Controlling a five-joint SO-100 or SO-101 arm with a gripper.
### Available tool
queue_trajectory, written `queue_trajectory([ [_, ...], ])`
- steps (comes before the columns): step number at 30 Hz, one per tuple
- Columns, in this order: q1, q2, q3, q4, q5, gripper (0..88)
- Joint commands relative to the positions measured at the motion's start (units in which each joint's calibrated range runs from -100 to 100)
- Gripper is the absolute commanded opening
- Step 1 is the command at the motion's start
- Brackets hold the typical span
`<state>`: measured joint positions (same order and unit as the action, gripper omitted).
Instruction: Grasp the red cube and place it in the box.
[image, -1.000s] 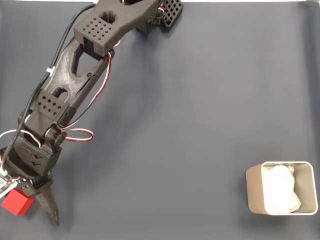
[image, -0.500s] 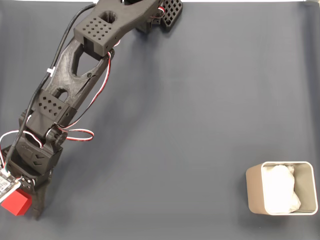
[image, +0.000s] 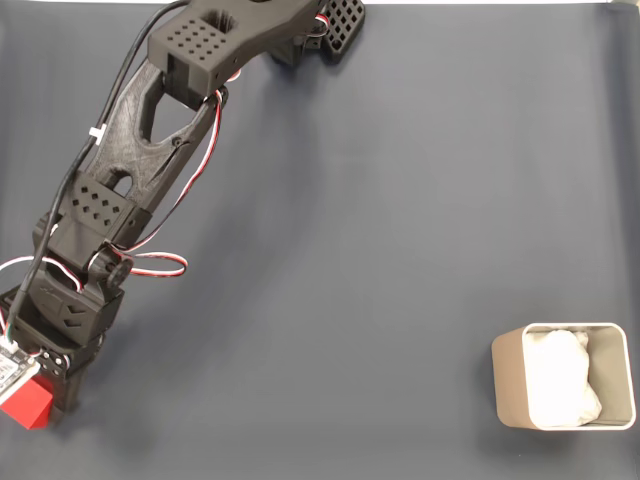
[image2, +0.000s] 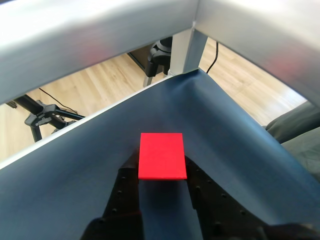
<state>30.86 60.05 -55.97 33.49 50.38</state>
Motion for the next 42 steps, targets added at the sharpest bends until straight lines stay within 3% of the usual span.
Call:
queue_trajectory([
  [1, -1.17, -8.67, 0.86, 0.28, 0.29, 2.4],
  [12, -4.37, -24.96, 12.45, 7.98, -0.1, 0.0],
  [23, -11.05, -43.07, 29.78, 9.05, 0.15, 0.0],
  [42, -28.94, -48.01, 30.88, 9.7, 0.78, 0.0],
])
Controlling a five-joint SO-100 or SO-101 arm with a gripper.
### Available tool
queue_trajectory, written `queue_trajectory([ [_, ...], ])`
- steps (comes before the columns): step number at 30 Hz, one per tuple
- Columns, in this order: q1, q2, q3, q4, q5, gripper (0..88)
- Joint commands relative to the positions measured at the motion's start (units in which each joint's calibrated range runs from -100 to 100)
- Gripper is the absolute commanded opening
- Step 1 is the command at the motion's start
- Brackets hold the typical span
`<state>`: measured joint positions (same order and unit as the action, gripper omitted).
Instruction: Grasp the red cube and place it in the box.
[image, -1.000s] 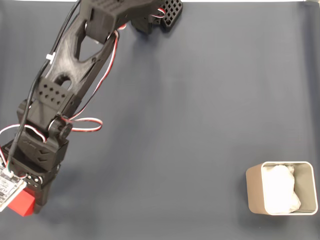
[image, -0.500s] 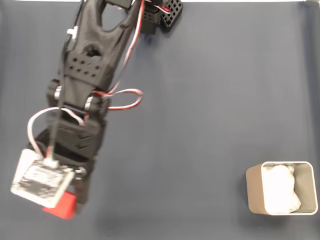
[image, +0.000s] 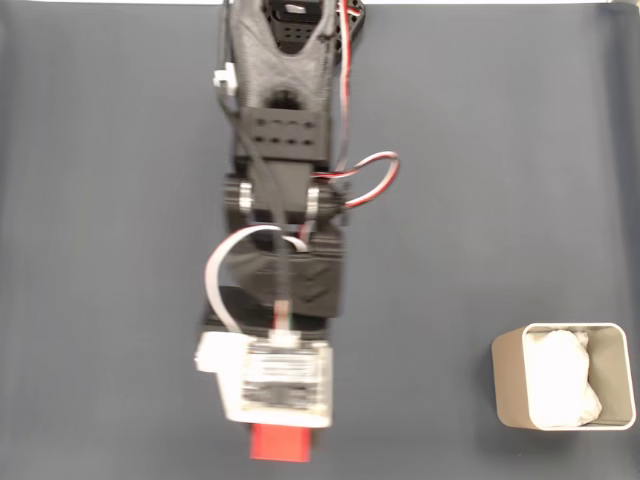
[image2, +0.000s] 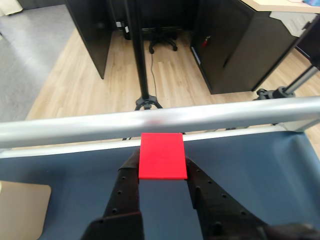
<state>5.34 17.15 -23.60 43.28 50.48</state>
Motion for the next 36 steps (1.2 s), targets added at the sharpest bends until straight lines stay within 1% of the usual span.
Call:
queue_trajectory([
  [1, -4.35, -5.11, -1.49, -0.16, 0.73, 0.0],
  [17, -18.34, -4.5, -2.68, -0.49, 0.88, 0.0],
  [27, -24.38, -4.24, -2.77, -1.8, 1.95, 0.0],
  [36, -28.14, -3.11, -2.77, -1.88, 1.61, 0.0],
])
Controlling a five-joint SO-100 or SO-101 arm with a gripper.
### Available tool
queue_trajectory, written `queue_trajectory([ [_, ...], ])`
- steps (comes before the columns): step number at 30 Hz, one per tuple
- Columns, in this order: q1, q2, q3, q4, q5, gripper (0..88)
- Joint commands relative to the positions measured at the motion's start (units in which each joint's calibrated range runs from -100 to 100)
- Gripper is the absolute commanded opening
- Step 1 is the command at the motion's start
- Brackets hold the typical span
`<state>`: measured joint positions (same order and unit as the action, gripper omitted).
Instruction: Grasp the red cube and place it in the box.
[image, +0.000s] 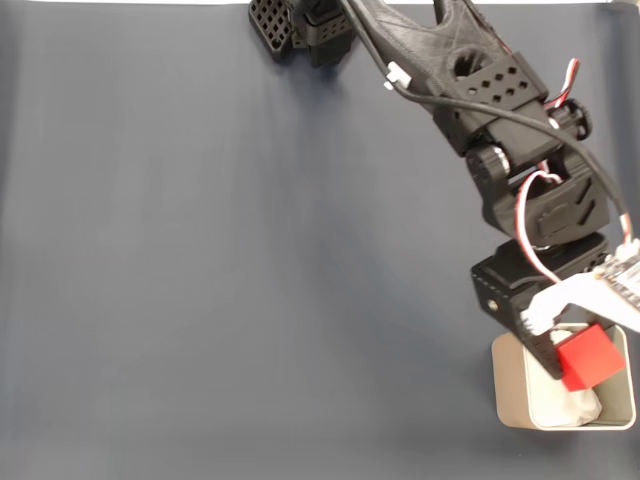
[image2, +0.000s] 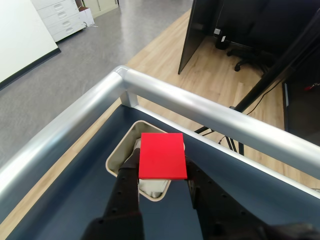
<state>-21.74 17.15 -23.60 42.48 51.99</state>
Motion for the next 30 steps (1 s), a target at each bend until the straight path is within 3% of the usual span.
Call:
queue_trajectory([
  [1, -1.28, -2.85, -2.77, -1.09, 0.05, 0.0],
  [30, -1.06, 5.29, -8.06, -2.89, -0.63, 0.0],
])
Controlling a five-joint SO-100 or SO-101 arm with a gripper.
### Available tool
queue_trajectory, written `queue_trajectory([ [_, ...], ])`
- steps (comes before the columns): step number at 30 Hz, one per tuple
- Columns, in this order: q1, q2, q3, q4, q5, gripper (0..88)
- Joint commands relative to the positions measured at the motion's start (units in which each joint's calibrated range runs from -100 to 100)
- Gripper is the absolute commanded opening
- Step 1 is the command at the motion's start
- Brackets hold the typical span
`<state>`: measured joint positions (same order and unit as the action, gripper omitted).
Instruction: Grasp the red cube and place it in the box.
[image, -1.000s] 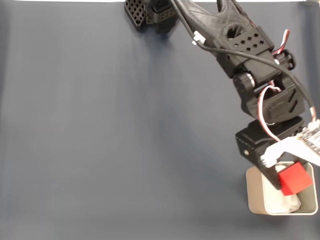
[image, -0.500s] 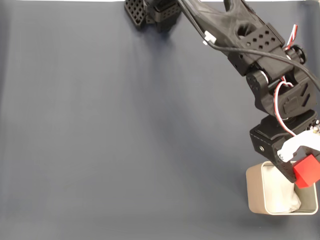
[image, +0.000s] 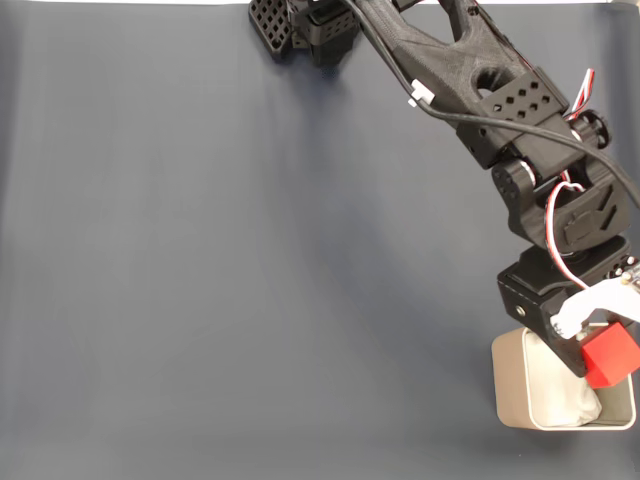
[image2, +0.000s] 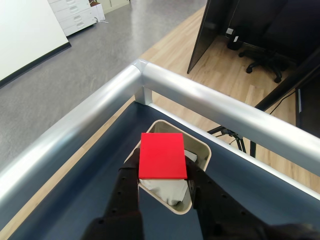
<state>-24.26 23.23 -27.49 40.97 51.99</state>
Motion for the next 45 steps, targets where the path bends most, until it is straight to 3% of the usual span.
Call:
queue_trajectory([
  [1, 1.67, -0.7, -4.27, -1.38, -0.63, 0.0],
  [45, 2.1, 0.17, -5.27, -2.69, -0.49, 0.0],
])
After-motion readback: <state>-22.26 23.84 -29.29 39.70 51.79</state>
